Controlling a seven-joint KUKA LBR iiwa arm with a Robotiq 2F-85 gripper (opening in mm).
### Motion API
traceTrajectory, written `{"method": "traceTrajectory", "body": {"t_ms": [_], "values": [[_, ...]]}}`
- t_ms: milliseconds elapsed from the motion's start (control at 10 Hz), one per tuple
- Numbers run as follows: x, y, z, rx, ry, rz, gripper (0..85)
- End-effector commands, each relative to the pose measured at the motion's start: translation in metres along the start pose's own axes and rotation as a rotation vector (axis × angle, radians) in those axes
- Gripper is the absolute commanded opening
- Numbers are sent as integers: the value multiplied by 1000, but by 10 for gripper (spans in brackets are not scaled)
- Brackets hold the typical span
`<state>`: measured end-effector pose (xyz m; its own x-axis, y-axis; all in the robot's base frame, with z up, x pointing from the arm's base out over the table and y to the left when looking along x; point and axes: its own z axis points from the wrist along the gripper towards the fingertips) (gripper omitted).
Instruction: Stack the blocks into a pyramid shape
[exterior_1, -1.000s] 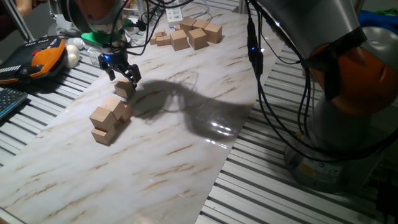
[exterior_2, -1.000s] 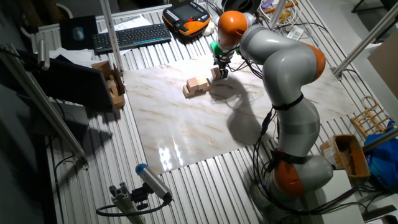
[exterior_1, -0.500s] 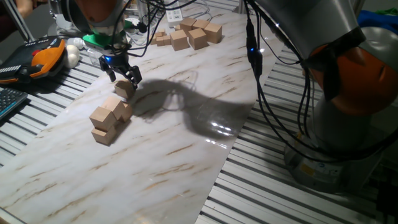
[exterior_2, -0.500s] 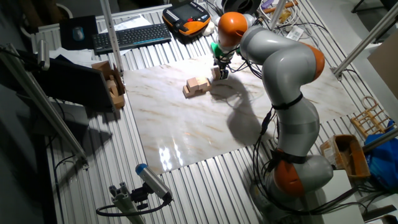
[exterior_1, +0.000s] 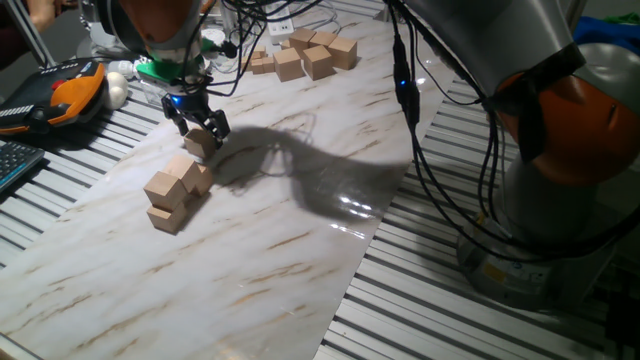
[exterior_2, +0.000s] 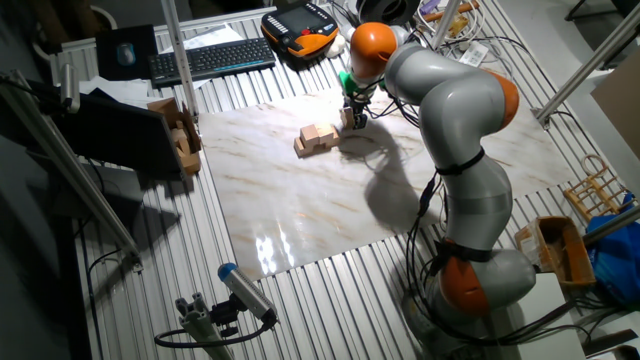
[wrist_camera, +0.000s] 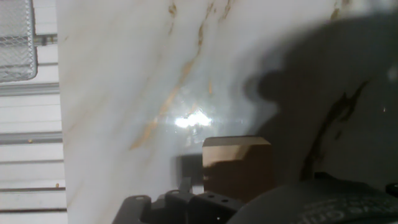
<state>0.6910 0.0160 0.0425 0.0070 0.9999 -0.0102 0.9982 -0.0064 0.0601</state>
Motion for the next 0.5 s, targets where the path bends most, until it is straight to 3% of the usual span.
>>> {"method": "traceTrajectory", "body": {"t_ms": [0, 300, 400], "values": [[-1, 0, 1, 1, 0, 0, 850], [-2, 1, 5, 12, 2, -9, 850], [-2, 1, 6, 18, 3, -12, 680]]}}
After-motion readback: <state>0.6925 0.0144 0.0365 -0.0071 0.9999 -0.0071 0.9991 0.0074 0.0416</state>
